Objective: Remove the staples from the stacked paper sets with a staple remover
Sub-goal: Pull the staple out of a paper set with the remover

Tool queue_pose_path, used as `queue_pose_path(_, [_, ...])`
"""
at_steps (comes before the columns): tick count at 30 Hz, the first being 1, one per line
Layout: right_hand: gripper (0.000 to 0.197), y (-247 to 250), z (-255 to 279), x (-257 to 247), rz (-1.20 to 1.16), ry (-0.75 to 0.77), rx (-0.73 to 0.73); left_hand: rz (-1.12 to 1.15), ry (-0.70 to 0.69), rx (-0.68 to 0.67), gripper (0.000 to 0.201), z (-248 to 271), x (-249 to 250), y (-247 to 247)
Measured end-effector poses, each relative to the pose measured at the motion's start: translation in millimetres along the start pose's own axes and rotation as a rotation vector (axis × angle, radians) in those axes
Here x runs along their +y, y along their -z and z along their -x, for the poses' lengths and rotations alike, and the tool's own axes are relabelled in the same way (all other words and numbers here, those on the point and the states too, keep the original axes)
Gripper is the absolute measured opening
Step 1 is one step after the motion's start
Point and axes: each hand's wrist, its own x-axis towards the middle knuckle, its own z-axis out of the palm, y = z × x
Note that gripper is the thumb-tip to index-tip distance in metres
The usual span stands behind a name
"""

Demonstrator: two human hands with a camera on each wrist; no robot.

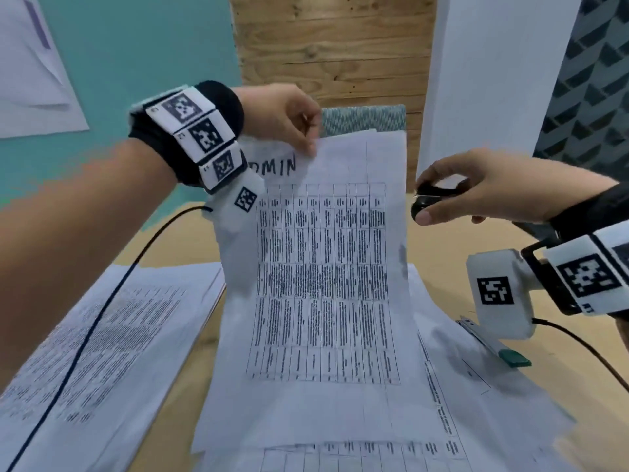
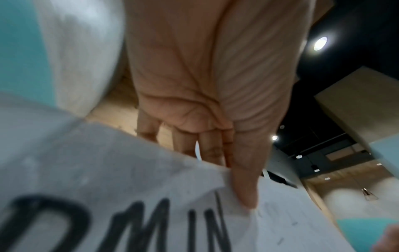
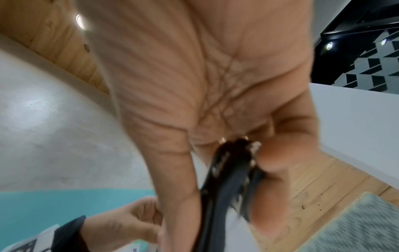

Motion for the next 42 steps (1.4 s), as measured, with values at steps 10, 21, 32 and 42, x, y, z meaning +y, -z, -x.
queue_pose_path(10, [0.057,2,2,-21,-0.506,0.235,0.286,-0.319,-0.176,0.869,0.021,37,41,48])
queue_pose_path(21, [0.072,11,3,-12,-0.858,0.43,0.081,-0.075,-0.477,0.565,0.026,74,55,27])
queue_pose_path(32, [0.066,9,-1,-13,-1.051,0.393,0.011,0.996,-0.291,0.288,0.059,89,-44,-24])
queue_pose_path(42, [0.066,-1,-7,-6,-0.943,0.556,0.233,1.257,-0.333,0.487,0.05,48,-39,-45])
